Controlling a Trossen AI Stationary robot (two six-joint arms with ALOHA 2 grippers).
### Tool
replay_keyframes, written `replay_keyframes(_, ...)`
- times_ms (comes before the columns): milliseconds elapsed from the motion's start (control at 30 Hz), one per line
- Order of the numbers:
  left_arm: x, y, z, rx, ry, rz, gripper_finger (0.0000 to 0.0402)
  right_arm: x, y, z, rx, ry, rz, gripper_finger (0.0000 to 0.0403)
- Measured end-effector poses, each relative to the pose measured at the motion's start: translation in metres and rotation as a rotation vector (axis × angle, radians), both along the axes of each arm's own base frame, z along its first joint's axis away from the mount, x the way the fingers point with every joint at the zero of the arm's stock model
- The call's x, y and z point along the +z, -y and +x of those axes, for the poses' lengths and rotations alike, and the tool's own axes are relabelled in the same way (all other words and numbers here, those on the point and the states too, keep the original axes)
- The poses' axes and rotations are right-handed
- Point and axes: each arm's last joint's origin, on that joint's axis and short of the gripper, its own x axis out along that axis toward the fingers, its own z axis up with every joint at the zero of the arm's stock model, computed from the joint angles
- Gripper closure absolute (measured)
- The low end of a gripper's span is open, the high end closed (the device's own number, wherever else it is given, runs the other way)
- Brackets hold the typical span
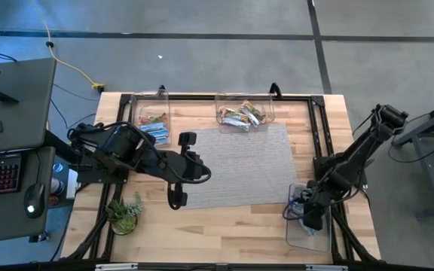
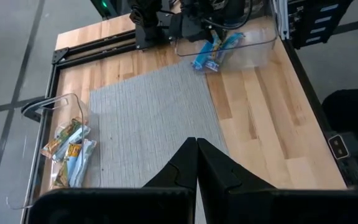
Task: Pick and place Granola Bars by type
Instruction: Put the blue granola bar into the bottom transparent bin, then return to Home Position
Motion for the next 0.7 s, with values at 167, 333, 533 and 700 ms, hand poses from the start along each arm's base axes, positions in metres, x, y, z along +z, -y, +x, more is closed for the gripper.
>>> replay_keyframes(167, 0.0, 0.0, 0.0, 0.002, 0.001, -0.003, 0.0401, 0.009, -0.004, 0.002, 0.046, -0.027, 0.08, 0.0274)
replay_keyframes(333, 0.0, -0.001, 0.0, 0.002, 0.005, 0.032, 0.0401, 0.045, -0.009, 0.011, 0.053, 0.074, 0.174, 0.0274)
replay_keyframes(533, -0.005, -0.008, -0.009, 0.094, -0.065, 0.13, 0.0401, 0.102, 0.0, 0.018, 0.193, 0.506, 0.066, 0.0274)
replay_keyframes(700, -0.003, -0.015, -0.022, 0.263, -0.07, 0.069, 0.0401, 0.153, 0.02, 0.016, 0.299, 0.89, -0.184, 0.0274)
